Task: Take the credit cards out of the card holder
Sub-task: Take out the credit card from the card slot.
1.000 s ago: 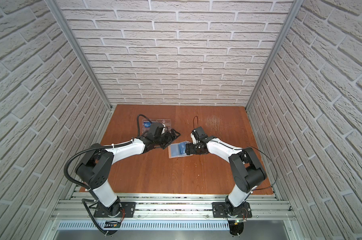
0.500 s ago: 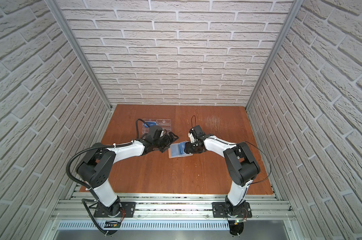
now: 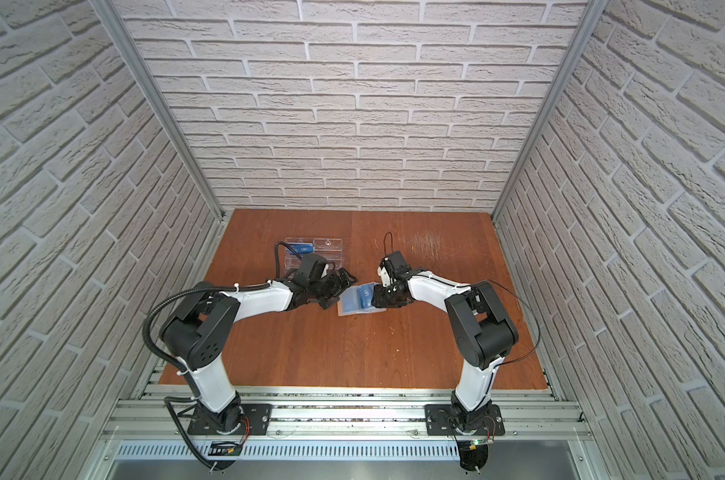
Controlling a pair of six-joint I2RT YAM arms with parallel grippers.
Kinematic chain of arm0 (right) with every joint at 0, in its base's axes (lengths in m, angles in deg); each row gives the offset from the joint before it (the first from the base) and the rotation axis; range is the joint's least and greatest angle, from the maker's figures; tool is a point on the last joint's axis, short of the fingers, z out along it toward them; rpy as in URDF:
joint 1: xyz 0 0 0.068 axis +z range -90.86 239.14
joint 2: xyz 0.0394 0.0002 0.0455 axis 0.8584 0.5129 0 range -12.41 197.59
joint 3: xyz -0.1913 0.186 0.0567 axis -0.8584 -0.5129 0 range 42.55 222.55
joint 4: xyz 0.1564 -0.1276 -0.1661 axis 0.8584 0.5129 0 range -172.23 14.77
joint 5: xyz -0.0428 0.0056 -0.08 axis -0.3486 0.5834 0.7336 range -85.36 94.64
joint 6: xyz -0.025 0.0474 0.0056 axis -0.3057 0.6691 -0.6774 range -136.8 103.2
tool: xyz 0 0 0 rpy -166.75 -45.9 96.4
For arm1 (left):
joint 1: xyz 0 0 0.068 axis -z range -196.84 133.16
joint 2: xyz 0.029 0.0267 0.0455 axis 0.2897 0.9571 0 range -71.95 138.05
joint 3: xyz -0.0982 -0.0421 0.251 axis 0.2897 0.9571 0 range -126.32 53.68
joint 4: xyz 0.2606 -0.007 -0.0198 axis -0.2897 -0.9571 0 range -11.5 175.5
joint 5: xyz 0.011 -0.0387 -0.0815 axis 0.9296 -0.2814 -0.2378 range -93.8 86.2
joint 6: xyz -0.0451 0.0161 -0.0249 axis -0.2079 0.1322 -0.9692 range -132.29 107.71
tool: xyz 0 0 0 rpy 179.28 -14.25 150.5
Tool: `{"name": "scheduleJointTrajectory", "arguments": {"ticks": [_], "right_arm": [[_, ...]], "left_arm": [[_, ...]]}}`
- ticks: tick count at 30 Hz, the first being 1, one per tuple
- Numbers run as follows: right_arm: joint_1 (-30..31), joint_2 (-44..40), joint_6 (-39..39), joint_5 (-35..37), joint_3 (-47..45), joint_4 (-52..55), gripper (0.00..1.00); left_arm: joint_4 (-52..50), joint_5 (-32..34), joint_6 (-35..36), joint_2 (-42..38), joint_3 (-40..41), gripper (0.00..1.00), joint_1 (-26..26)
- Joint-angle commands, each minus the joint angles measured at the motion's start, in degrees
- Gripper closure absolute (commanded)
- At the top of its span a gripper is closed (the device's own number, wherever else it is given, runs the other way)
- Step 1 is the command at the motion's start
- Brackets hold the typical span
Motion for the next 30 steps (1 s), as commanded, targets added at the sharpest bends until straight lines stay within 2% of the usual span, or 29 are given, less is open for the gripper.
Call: {"name": "scheduleJointTrajectory", "arguments": {"ticks": [1, 30], "right_arm": [[0.0, 1.4, 0.3, -1.1, 0.8, -1.5, 0.6], [0.0, 2.8, 2.2, -4.0, -0.8, -4.5, 0.68]], "left_arm": [[1.6, -0.4, 0.7, 0.8, 0.9, 0.02, -0.4], [7.9, -2.3, -2.0, 1.1, 0.4, 0.02, 1.2]]}}
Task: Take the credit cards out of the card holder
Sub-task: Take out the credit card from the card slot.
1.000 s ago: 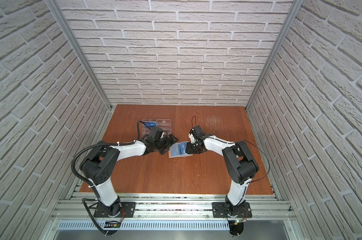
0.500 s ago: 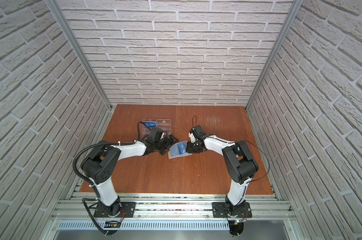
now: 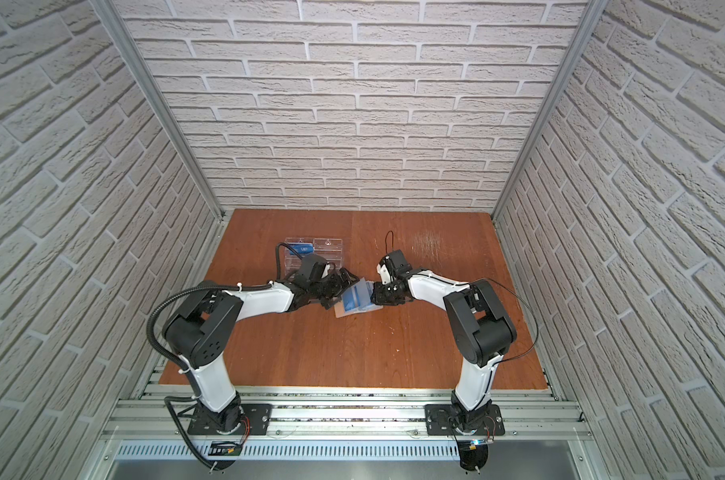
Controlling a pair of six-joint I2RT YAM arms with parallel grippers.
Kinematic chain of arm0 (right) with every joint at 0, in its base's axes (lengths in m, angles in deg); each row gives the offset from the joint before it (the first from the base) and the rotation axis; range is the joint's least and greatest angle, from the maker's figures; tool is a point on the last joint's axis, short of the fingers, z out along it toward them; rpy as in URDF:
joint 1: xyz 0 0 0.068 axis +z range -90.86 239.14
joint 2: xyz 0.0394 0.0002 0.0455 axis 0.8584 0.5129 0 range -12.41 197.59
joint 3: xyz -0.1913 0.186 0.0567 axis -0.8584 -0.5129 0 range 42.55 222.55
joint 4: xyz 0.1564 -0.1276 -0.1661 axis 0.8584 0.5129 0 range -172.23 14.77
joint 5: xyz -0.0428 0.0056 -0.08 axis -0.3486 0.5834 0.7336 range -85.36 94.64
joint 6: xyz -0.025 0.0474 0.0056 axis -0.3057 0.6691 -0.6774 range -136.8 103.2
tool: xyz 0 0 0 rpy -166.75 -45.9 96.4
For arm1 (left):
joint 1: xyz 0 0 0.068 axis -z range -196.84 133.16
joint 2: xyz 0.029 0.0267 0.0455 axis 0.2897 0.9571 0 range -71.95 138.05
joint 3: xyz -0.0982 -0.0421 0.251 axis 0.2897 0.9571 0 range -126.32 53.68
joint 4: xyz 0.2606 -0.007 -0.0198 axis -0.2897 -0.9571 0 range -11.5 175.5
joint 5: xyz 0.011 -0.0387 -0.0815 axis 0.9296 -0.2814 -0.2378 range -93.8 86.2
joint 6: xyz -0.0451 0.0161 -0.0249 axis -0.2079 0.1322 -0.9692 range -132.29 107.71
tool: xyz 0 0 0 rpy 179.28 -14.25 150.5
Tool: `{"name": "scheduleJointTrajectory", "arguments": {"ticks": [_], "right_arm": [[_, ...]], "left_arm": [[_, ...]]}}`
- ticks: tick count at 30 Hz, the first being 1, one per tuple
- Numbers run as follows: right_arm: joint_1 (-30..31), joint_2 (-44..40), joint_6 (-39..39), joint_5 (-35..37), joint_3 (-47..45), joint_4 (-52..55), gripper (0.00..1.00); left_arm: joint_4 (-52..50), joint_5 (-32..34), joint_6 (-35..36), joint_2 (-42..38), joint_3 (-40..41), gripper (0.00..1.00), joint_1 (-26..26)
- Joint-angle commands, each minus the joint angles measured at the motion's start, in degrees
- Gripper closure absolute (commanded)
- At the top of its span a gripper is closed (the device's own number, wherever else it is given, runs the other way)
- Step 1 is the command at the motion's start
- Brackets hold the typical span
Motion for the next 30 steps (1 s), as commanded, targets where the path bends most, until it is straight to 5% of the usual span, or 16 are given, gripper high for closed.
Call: {"name": "scheduleJointTrajectory", "arguments": {"ticks": [1, 9, 22, 30], "right_arm": [[0.5, 1.7, 0.7, -1.4, -1.0, -1.2, 0.68], [-0.2, 0.0, 1.6, -2.1, -1.3, -0.9, 0.64], [-0.8, -11.6, 1.5, 3.8, -2.4, 4.2, 0.43], [-0.6, -13.2, 1.7, 0.1, -2.6, 3.7, 0.43]], "left_arm": [[3.6, -1.1, -0.6, 0.6, -0.4, 0.02, 0.5], [4.0, -1.0, -0.9, 0.4, -0.1, 0.02, 0.6], [7.2, -1.2, -2.9, 2.0, 2.0, 0.02, 0.6], [8.1, -1.2, -3.4, 2.2, 2.6, 0.02, 0.6]]}}
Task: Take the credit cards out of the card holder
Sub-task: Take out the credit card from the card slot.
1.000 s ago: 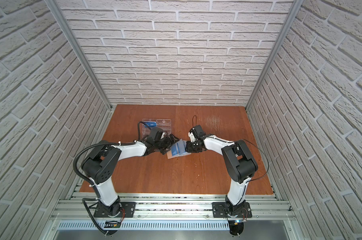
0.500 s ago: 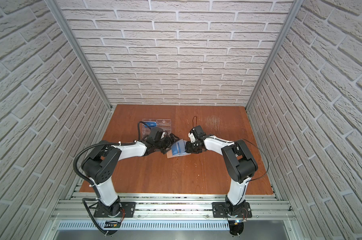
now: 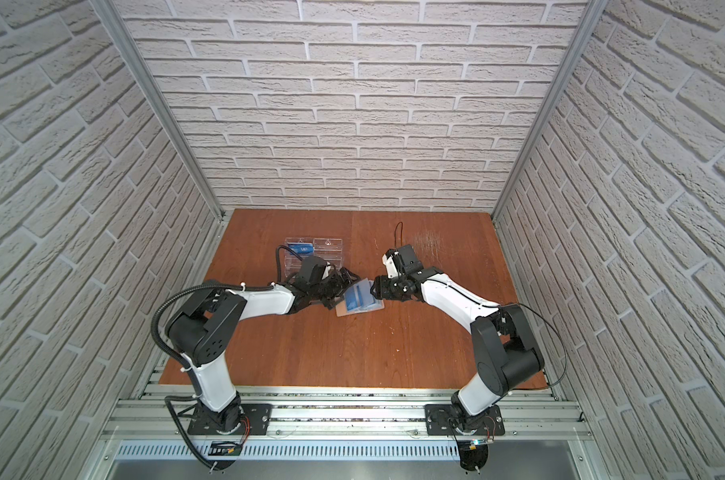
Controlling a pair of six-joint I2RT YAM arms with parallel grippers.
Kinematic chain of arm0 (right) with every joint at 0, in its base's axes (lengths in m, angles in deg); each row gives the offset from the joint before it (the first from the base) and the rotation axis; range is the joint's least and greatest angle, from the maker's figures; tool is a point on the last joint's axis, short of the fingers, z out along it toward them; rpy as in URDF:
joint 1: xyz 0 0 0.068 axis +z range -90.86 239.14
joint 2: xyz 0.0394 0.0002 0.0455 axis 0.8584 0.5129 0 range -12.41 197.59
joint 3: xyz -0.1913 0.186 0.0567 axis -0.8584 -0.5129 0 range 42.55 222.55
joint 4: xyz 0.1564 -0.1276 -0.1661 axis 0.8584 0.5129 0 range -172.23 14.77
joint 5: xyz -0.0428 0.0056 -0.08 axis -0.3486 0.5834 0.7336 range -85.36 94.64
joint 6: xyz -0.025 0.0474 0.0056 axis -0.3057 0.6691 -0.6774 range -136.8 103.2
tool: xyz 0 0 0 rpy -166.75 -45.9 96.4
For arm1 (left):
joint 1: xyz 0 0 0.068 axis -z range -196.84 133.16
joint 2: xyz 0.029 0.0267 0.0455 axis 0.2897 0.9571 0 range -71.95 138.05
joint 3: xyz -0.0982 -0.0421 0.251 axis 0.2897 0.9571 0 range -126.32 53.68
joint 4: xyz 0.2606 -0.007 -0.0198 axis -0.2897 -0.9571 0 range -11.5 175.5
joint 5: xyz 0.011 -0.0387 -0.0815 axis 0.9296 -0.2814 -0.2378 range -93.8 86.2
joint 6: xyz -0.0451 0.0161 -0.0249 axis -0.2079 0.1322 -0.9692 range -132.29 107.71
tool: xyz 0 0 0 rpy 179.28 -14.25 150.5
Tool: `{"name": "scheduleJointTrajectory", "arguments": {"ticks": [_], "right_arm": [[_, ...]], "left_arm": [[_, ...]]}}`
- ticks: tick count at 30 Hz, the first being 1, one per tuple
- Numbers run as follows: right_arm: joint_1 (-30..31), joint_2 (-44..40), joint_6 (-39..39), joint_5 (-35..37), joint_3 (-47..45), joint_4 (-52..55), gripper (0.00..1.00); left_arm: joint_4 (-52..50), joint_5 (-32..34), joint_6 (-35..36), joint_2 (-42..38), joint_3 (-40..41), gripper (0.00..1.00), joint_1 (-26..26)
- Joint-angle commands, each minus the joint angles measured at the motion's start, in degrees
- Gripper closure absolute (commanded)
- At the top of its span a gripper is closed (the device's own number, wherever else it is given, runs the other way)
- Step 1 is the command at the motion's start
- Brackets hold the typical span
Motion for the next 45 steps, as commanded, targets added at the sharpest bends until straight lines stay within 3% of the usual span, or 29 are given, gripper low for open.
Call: {"name": "scheduleJointTrajectory", "arguments": {"ticks": [1, 18, 32, 45], "right_arm": [[0.1, -0.4, 0.7, -2.6, -1.2, -1.1, 0.44], [2.2, 10.8, 3.3, -11.9, 0.9, -10.4, 0.53], [1.9, 15.0, 5.4, -16.4, 2.0, -15.0, 0.57], [0.9, 17.1, 9.2, -20.5, 1.1, -22.9, 0.68]], "left_arm": [[2.8, -0.5, -0.6, 1.2, 1.1, 0.02, 0.5], [4.7, -0.5, -1.8, 1.8, 2.7, 0.02, 0.4], [6.6, -0.8, -2.7, 2.8, 3.5, 0.02, 0.3], [8.0, -1.1, -3.2, 3.4, 4.6, 0.02, 0.2]]}}
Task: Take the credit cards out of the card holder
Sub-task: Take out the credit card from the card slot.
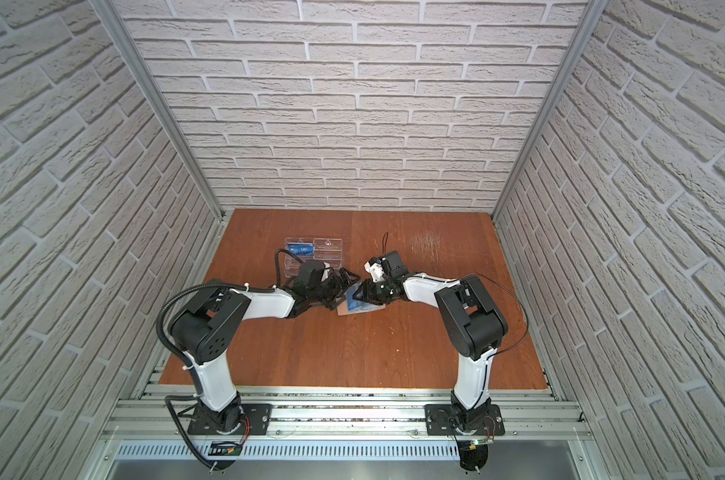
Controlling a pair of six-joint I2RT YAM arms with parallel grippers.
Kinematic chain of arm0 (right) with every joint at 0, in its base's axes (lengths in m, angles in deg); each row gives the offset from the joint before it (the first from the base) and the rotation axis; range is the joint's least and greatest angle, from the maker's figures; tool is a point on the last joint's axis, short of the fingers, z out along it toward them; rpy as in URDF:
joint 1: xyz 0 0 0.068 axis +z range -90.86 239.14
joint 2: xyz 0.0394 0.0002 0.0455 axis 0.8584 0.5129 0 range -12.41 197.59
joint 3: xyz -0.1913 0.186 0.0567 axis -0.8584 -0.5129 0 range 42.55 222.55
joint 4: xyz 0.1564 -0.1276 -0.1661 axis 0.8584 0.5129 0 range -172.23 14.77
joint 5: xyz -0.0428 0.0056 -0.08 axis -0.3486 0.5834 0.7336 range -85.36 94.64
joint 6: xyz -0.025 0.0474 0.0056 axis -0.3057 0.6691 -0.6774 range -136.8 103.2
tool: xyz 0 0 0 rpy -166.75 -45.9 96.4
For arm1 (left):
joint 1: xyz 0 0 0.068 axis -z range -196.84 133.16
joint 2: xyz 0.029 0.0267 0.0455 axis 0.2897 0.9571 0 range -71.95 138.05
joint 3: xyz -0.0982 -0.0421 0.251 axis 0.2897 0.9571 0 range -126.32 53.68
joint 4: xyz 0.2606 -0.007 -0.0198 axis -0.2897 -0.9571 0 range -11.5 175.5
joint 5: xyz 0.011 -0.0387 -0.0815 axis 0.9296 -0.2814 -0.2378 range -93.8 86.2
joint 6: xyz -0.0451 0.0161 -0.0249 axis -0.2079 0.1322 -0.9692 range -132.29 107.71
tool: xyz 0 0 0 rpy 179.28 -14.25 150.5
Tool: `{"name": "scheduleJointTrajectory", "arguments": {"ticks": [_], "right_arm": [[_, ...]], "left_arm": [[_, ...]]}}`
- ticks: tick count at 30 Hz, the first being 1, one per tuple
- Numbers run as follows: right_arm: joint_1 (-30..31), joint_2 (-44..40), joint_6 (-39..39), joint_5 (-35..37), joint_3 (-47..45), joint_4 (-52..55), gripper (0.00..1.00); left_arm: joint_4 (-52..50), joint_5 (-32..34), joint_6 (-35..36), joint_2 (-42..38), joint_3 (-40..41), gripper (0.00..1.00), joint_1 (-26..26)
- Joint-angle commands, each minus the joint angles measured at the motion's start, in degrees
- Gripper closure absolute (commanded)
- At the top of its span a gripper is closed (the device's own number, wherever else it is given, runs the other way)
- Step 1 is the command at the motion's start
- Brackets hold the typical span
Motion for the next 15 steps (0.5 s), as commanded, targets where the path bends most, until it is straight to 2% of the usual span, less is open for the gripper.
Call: {"name": "scheduleJointTrajectory", "arguments": {"ticks": [1, 15], "right_arm": [[-0.4, 0.5, 1.5, -2.4, 0.0, -5.2, 0.69], [-1.2, 0.8, 3.1, -4.0, -2.0, -9.0, 0.85]], "left_arm": [[0.2, -0.5, -0.4, 2.2, 1.7, 0.02, 0.2], [1.7, -0.8, -1.1, 3.1, 2.5, 0.02, 0.1]]}}
